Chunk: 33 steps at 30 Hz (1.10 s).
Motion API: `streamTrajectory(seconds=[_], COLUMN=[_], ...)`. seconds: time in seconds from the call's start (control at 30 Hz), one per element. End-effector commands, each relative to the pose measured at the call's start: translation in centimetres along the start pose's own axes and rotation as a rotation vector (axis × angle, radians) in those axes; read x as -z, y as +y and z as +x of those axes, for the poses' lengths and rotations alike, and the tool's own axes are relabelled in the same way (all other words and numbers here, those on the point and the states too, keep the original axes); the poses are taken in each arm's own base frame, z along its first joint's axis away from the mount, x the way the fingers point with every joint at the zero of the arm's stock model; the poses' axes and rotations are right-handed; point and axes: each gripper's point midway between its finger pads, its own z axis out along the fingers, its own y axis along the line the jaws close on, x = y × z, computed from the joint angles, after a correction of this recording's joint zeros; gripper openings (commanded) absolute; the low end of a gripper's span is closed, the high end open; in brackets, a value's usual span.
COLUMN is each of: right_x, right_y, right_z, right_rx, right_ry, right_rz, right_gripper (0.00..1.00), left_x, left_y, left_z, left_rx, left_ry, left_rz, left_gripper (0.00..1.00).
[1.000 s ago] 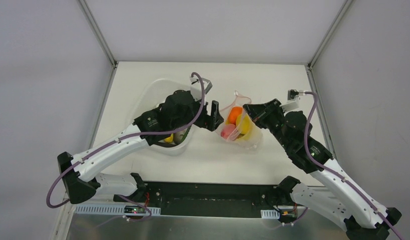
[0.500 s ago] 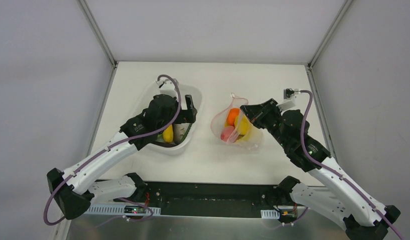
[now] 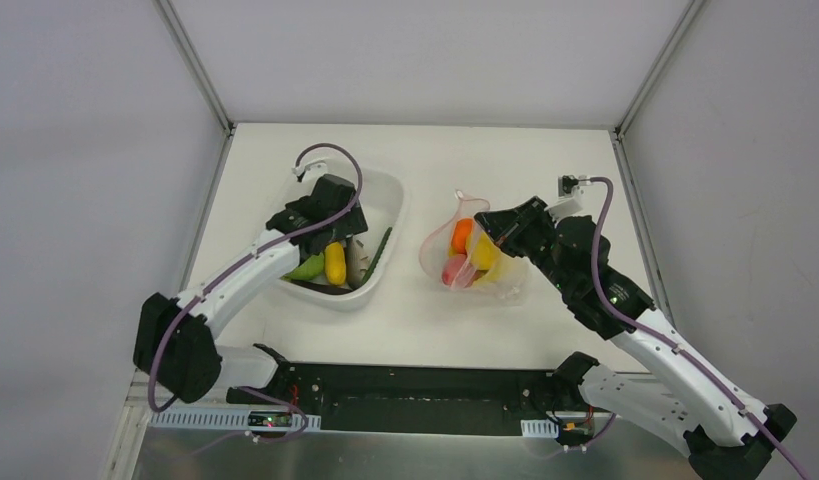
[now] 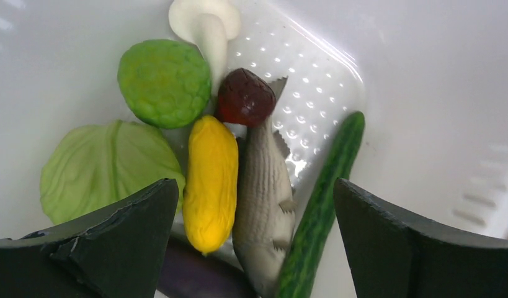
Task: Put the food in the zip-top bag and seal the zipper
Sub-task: Pick up the fake fruit from the bin.
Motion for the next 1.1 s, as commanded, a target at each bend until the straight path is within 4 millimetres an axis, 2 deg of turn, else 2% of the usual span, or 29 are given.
streamTrajectory(seconds=[0.0, 0.2, 0.47, 0.63, 0.8, 1.07], right_x=[0.6, 0.8, 0.7, 0.8, 1.0, 1.3], right_y=[2.9, 2.7, 2.5, 2.8, 2.8, 2.8], right_z=[-2.2, -2.5, -2.4, -2.2, -2.3, -2.3], right_rx=[-0.006, -0.004, -0.004, -0.008, -0.016, -0.021], right_ry=[-0.052, -0.064, -0.063, -0.049, -0.055, -0.052], right_rz=[-0.081, -0.072, -0.066, -0.077, -0.082, -0.085], right_gripper=[0.03, 0.03, 0.03, 0.03, 0.03, 0.03], left_x=[-2.9, -6.4, -9.1, -10.0, -10.4, -11.7], left_y=[-0.2, -0.3, 0.2, 0.6, 2.4, 1.5], left_z=[-1.6, -1.3, 1.1, 2.1, 2.8, 2.9], left_rx=[0.057, 0.093, 0.171, 0.209, 0.243, 0.274], left_ry=[0.009, 0.075, 0.165, 0.165, 0.147, 0.151], left_rz=[-0.093, -0.203, -0.327, -0.354, -0.454, -0.434], left_gripper=[0.97, 0.93, 0.84, 0.81, 0.75, 0.73])
